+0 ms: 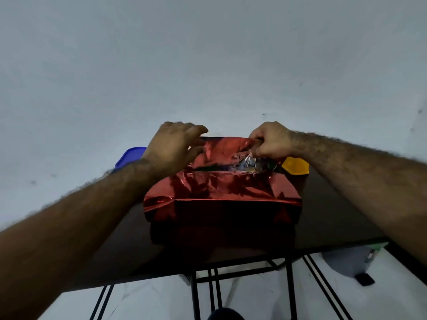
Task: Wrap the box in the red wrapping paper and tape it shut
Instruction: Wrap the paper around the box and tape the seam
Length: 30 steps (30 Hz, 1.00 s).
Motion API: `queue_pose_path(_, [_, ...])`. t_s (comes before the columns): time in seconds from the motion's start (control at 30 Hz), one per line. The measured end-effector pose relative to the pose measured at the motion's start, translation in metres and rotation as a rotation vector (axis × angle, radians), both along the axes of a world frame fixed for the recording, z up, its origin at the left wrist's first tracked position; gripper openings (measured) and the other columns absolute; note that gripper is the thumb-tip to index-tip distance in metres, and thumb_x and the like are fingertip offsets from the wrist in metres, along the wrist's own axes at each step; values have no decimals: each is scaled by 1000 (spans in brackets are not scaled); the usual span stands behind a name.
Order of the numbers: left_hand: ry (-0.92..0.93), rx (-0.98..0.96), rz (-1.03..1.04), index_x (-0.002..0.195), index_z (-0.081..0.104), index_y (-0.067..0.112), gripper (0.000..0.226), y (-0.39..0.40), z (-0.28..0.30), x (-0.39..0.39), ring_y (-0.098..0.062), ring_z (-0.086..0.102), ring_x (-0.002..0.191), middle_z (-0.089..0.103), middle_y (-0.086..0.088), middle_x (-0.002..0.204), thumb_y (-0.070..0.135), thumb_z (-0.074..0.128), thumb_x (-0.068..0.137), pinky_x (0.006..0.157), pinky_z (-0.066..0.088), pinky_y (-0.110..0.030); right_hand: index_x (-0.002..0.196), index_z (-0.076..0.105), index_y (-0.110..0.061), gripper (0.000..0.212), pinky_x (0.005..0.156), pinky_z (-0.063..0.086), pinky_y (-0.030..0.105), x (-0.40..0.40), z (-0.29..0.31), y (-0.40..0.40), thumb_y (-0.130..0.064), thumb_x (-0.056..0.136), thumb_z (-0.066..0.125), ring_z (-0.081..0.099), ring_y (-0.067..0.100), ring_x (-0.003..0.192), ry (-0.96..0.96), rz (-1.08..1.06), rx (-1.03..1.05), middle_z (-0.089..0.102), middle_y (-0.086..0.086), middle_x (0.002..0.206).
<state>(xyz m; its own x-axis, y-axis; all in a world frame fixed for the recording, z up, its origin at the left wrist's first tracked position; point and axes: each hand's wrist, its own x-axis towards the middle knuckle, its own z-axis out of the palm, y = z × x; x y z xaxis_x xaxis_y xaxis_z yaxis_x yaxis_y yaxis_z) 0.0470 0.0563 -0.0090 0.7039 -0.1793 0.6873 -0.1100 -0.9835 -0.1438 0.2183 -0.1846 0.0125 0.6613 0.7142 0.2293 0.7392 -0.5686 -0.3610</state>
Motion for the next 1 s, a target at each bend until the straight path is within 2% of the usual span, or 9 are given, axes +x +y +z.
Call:
queue_pose_path(0.07, [-56, 139, -167, 130, 68, 12, 36, -20, -7, -13, -29, 68, 108, 72, -8, 123, 33, 65, 100, 93, 52, -43, 79, 72, -28, 20, 52, 53, 24, -1, 0, -2, -11, 83, 81, 65, 9, 63, 10, -19, 6, 71, -6, 75])
queue_pose_path(0.13, [217, 146, -272, 140, 63, 16, 53, -45, -14, -27, -22, 63, 119, 68, -4, 133, 54, 52, 104, 102, 50, -40, 80, 74, -29, 17, 58, 56, 27, -1, 1, -1, -13, 84, 78, 68, 11, 69, 9, -35, 16, 73, -5, 78])
queue_pose_path(0.23, [613, 25, -99, 159, 41, 23, 98, -66, -24, -38, -15, 50, 139, 54, 2, 155, 90, 39, 88, 115, 44, -41, 86, 79, -27, 7, 65, 56, 26, -3, 1, 3, -20, 85, 79, 70, 11, 77, 23, -45, 32, 74, -6, 81])
queue_pose_path(0.4, [813, -160, 86, 167, 16, 25, 138, -65, -13, -26, -20, 35, 153, 31, 2, 169, 97, 67, 61, 121, 39, -48, 94, 81, -23, 9, 75, 58, 30, -3, 4, 15, -25, 85, 80, 70, 14, 86, 0, -50, -11, 75, -3, 88])
queue_pose_path(0.47, [875, -210, 84, 165, 20, 24, 139, -64, -7, -15, -21, 42, 148, 37, 2, 165, 90, 77, 57, 119, 43, -45, 97, 82, -21, 14, 78, 57, 32, -2, 5, 18, -27, 84, 81, 69, 14, 90, -4, -53, -31, 76, -3, 92])
queue_pose_path(0.57, [892, -206, 90, 158, 34, 20, 135, -59, -1, -3, -18, 52, 134, 48, 3, 154, 85, 85, 52, 112, 50, -40, 93, 82, -23, 11, 69, 56, 29, 1, 4, 21, -26, 82, 83, 71, 16, 86, 13, -96, 2, 75, -3, 85])
queue_pose_path(0.73, [875, -164, 47, 124, 57, 28, 105, -59, 1, -1, -13, 62, 104, 60, 11, 118, 83, 89, 41, 91, 60, -43, 98, 82, -19, 17, 72, 58, 29, 10, 0, 22, -26, 83, 80, 69, 20, 89, -49, -198, -17, 74, 1, 92])
queue_pose_path(0.9, [859, -39, 66, 130, 52, 33, 101, -65, 12, -5, -13, 55, 114, 55, 17, 123, 85, 84, 49, 112, 38, -45, 101, 81, -18, 22, 74, 57, 29, 17, 1, 27, -28, 81, 81, 68, 22, 90, -65, -251, -7, 75, 1, 93])
queue_pose_path(1.0, [874, -19, 97, 119, 60, 32, 92, -66, 10, 0, -12, 59, 110, 62, 17, 116, 89, 79, 48, 114, 31, -50, 102, 82, -18, 22, 83, 61, 34, 15, 1, 32, -26, 81, 82, 70, 22, 94, -67, -245, -6, 76, 2, 99])
